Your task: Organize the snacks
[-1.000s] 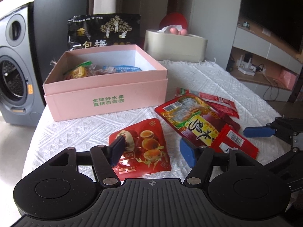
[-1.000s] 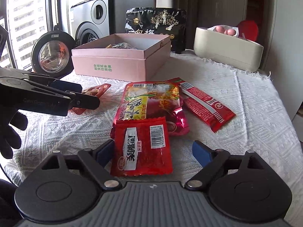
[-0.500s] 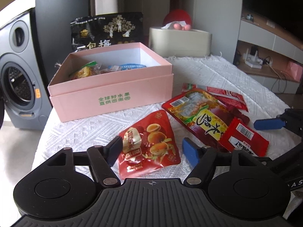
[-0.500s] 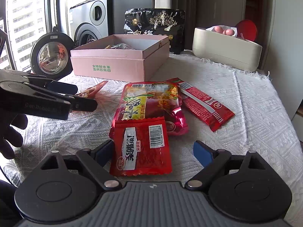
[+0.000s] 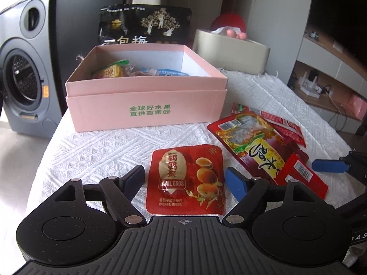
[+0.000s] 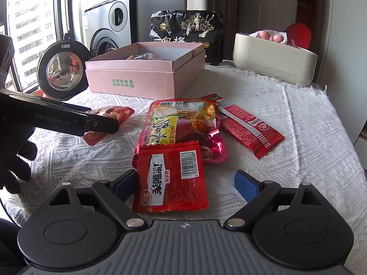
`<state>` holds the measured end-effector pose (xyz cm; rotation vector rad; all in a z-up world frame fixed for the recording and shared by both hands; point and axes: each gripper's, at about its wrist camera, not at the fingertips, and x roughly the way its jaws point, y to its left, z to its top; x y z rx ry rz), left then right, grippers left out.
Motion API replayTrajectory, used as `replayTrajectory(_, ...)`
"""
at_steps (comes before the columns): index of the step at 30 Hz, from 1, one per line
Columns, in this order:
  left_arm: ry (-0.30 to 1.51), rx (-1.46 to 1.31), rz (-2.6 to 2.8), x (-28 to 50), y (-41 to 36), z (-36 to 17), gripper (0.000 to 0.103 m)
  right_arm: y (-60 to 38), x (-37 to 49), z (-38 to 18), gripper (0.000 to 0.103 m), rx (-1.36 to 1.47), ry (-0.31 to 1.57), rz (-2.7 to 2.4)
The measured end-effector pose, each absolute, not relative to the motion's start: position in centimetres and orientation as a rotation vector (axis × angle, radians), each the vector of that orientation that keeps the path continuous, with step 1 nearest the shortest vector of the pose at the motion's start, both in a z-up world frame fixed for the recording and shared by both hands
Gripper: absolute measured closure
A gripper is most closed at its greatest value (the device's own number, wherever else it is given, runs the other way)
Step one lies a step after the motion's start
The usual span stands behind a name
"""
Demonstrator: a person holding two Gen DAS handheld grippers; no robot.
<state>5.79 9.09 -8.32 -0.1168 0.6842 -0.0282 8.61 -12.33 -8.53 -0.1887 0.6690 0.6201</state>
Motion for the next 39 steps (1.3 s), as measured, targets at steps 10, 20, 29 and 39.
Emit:
replayTrajectory(10, 0.701, -0.030, 0.002, 6.0, 7.7, -8.5, 0.020, -12.0, 9.4, -8.3, 0.000, -0.215, 0.740, 0.685)
replayTrajectory(20, 0.678, -0.016, -0.021, 5.4, 7.9, -8.7, 0.020, -12.4, 8.6, -8.1, 0.012, -0.204, 0.693, 0.681)
replayTrajectory(29, 0.668, -0.014, -0.019, 5.1, 7.9, -8.7, 0.020, -11.8, 8.3, -7.5, 0.045, -0.232, 0.677, 0.695)
replayTrajectory(39, 0.640, -0.101, -0.051, 1.9, 8.2, -7.6, 0.029, -13.5, 6.6, -3.9, 0.063, -0.237, 0.627, 0.762)
